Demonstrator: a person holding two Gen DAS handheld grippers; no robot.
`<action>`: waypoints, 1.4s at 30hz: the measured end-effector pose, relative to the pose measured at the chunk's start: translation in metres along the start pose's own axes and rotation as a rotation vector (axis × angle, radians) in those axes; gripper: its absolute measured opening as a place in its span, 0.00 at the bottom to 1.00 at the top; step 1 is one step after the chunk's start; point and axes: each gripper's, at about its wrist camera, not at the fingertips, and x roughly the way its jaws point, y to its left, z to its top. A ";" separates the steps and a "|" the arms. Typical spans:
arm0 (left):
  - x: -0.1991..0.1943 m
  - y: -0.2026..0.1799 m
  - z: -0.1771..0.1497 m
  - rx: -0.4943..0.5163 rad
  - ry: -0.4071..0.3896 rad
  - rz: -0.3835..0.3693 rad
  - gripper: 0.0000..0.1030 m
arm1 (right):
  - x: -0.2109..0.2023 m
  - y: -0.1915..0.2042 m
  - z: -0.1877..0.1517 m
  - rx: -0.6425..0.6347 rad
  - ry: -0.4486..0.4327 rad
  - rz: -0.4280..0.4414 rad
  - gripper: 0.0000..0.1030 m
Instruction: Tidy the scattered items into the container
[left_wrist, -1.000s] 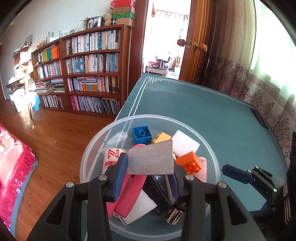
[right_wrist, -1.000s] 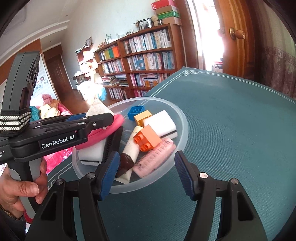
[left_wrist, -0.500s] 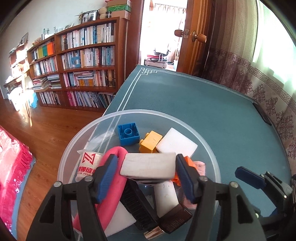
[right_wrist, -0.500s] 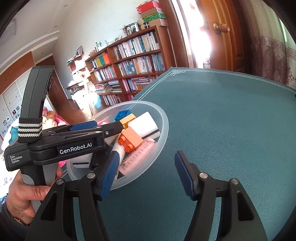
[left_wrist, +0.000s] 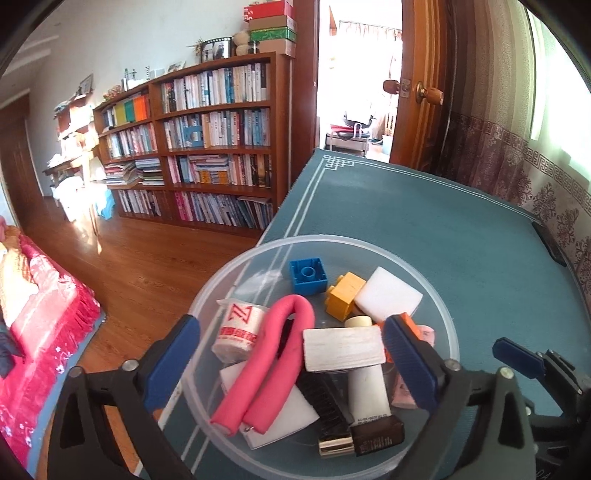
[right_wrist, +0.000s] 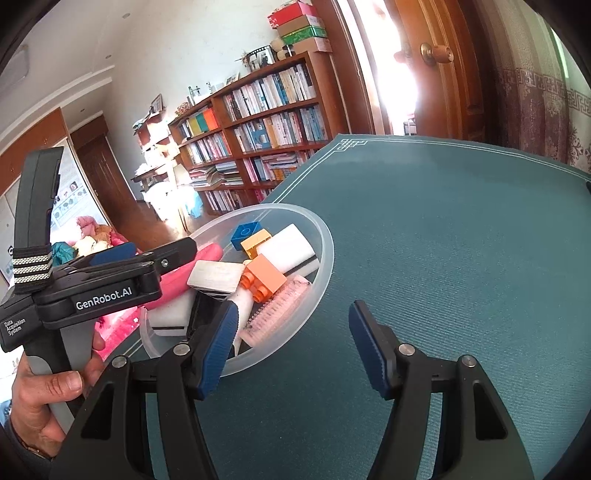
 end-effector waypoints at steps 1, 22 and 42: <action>-0.005 0.002 -0.002 0.001 -0.015 0.015 1.00 | -0.002 0.002 0.000 -0.005 -0.004 -0.009 0.71; -0.055 0.039 -0.039 -0.088 -0.084 0.135 1.00 | -0.045 0.048 -0.015 -0.186 -0.111 -0.215 0.92; -0.066 0.050 -0.070 -0.104 -0.078 0.135 1.00 | -0.041 0.074 -0.028 -0.195 -0.048 -0.198 0.92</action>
